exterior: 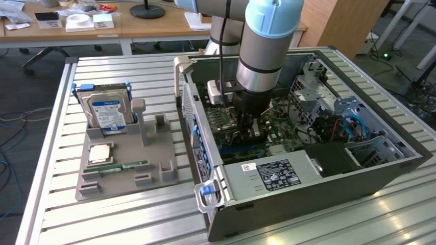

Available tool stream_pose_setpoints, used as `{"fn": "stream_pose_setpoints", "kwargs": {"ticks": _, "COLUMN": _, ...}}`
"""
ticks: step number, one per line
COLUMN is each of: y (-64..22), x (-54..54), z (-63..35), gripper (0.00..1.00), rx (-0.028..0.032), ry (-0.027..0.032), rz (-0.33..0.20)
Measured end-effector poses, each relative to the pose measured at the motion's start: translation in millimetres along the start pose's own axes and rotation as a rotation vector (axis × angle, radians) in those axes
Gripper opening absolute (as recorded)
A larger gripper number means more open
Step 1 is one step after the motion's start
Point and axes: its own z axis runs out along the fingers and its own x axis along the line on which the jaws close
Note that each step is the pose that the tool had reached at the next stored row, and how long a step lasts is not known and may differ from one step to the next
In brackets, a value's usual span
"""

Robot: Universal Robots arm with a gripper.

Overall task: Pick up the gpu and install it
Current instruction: 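Insert the gpu into the slot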

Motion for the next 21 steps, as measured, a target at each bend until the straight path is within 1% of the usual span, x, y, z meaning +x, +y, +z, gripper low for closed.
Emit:
{"fn": "stream_pose_setpoints", "kwargs": {"ticks": 2, "y": 0.0, "x": 0.0, "z": 0.0, "gripper": 0.26, "rx": 0.0000, "ry": 0.0000, "rz": 0.000}}
{"fn": "stream_pose_setpoints", "kwargs": {"ticks": 3, "y": -0.1, "x": -0.3, "z": 1.1, "gripper": 0.27, "rx": 0.0013, "ry": -0.0032, "rz": 0.000}}
{"fn": "stream_pose_setpoints", "kwargs": {"ticks": 4, "y": -0.1, "x": -0.3, "z": 1.3, "gripper": 0.27, "rx": 0.0011, "ry": -0.0028, "rz": 0.000}}
{"fn": "stream_pose_setpoints", "kwargs": {"ticks": 5, "y": 0.0, "x": -0.2, "z": 1.0, "gripper": 0.33, "rx": 0.0010, "ry": -0.0021, "rz": 0.000}}
{"fn": "stream_pose_setpoints", "kwargs": {"ticks": 6, "y": 0.0, "x": 0.0, "z": 0.0, "gripper": 0.39, "rx": -0.0001, "ry": -0.0001, "rz": 0.000}}
{"fn": "stream_pose_setpoints", "kwargs": {"ticks": 7, "y": 0.0, "x": 0.0, "z": 0.1, "gripper": 0.39, "rx": 0.0001, "ry": -0.0003, "rz": 0.000}}
{"fn": "stream_pose_setpoints", "kwargs": {"ticks": 8, "y": 0.0, "x": 0.0, "z": 0.1, "gripper": 0.45, "rx": 0.0001, "ry": -0.0003, "rz": 0.000}}
{"fn": "stream_pose_setpoints", "kwargs": {"ticks": 13, "y": 0.0, "x": 0.0, "z": -0.5, "gripper": 0.45, "rx": -0.0002, "ry": 0.0001, "rz": 0.000}}
{"fn": "stream_pose_setpoints", "kwargs": {"ticks": 15, "y": -0.1, "x": -0.1, "z": -2.7, "gripper": 0.45, "rx": -0.0001, "ry": -0.0010, "rz": 0.000}}
{"fn": "stream_pose_setpoints", "kwargs": {"ticks": 21, "y": -0.7, "x": -0.7, "z": -17.6, "gripper": 0.45, "rx": 0.0003, "ry": -0.0039, "rz": 0.000}}
